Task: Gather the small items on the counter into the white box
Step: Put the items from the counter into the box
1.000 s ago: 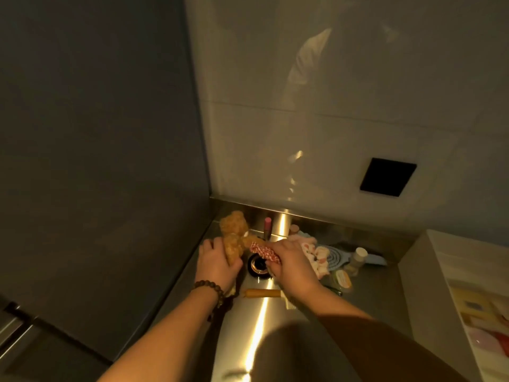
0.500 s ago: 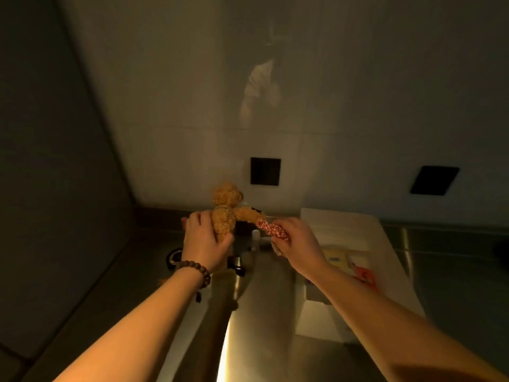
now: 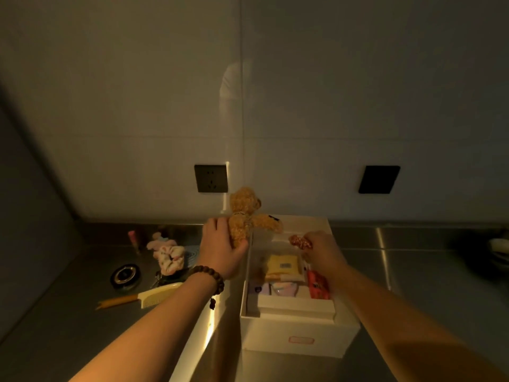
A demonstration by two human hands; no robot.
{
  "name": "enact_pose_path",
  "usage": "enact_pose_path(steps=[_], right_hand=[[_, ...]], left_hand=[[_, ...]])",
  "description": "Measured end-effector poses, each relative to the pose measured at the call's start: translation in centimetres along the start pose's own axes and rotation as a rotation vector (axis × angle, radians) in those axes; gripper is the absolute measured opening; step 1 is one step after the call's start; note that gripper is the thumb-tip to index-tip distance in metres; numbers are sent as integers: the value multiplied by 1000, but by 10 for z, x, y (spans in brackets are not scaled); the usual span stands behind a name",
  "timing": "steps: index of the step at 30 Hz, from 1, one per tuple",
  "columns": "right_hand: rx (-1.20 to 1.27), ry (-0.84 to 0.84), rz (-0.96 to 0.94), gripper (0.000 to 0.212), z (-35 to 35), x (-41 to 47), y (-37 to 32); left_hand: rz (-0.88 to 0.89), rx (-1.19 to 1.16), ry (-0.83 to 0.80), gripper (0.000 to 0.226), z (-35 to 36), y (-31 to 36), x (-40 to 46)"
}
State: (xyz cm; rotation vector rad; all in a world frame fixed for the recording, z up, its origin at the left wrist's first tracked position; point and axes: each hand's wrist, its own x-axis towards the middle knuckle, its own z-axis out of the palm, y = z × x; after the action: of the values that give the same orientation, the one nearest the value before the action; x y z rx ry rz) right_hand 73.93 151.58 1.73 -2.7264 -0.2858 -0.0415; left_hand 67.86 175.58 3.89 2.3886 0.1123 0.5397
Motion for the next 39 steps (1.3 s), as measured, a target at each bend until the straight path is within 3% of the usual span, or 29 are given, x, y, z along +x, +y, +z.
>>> enact_pose_path(steps=[5,10,14,18,25,28,30,33,35,39], right_hand=[[-296,-144,14,27,29,16,11],[-249,-153,62,30,52,23,21],[-401,-126,30,53,61,14,22],[-263,-95,121,58,55,6,18],[-240,-189,51,25,41,9,17],[23,-99,126,13,34,8,17],[218,-62,184,24,28,7,16],[260,-223,235,35,37,5,18],[167,-276,307,50,56,0,21],[16,-140,305,65,78,-7,21]], left_hand=[[43,-22,-26,58,10,-10,26],[65,-41,-70,63,18,-25,38],[59,-47,-101,64,23,-32,40],[76,-50,-92,63,27,-34,42],[85,-60,-87,59,34,-30,41],[98,-75,-80,57,35,-28,43],[118,-77,-64,56,35,-26,43],[127,-91,-66,57,35,-24,42],[134,-99,-64,58,35,-24,41],[136,-108,-73,58,34,-23,39]])
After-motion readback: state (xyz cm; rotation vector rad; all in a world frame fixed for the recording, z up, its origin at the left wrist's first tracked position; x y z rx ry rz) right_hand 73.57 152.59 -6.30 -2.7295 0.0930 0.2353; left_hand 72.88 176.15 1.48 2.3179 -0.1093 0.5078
